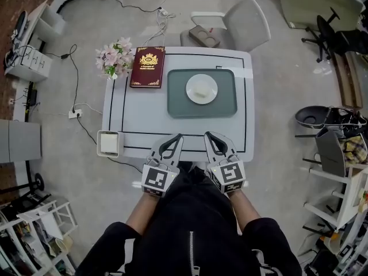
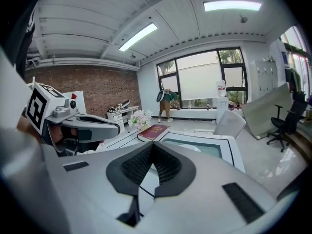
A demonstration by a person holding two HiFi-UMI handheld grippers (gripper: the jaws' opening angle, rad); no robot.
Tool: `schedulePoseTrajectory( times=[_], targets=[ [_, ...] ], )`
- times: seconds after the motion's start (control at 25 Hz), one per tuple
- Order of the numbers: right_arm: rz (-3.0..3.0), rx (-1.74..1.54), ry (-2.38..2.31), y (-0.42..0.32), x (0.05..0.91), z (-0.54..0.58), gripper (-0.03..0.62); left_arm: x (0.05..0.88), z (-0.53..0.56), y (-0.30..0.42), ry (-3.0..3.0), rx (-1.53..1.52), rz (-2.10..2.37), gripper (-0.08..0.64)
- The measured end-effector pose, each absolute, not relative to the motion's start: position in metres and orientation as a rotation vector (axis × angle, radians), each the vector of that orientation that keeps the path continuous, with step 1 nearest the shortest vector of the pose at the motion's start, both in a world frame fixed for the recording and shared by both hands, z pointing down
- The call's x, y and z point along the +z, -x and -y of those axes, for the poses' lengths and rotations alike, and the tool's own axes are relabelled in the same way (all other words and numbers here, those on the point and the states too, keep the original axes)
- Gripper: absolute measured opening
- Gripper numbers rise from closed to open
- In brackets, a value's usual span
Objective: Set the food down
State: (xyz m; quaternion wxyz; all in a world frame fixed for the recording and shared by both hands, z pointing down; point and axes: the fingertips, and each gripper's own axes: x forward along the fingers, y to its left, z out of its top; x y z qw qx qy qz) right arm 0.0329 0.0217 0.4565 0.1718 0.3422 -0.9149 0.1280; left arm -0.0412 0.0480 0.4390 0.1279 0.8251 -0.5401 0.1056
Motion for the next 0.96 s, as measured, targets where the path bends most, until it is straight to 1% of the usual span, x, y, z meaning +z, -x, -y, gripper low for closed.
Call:
schedulePoseTrajectory(
  times=[0.36, 0.52, 0.68, 0.96],
  targets=[
    [2.639, 0.379, -0.972, -0.048, 0.439, -0.052, 0.009, 0.432, -0.085, 0.017, -2.409, 0.306, 1.57, 0.008],
    [2.642, 0.353, -0.945, -0.053, 0.44, -0.063, 0.008, 0.44, -0.098, 0.015, -2.446, 0.394, 1.585, 0.008],
    [2.656, 0.344, -0.94, -0.06, 0.444, -0.073, 0.009, 0.435, -0.108, 0.006, -2.394, 0.33, 1.587, 0.008],
    [2.662, 0.322, -0.91, -0.07, 0.442, -0.082, 0.008, 0.441, -0.122, -0.006, -2.425, 0.361, 1.576, 0.008]
  ],
)
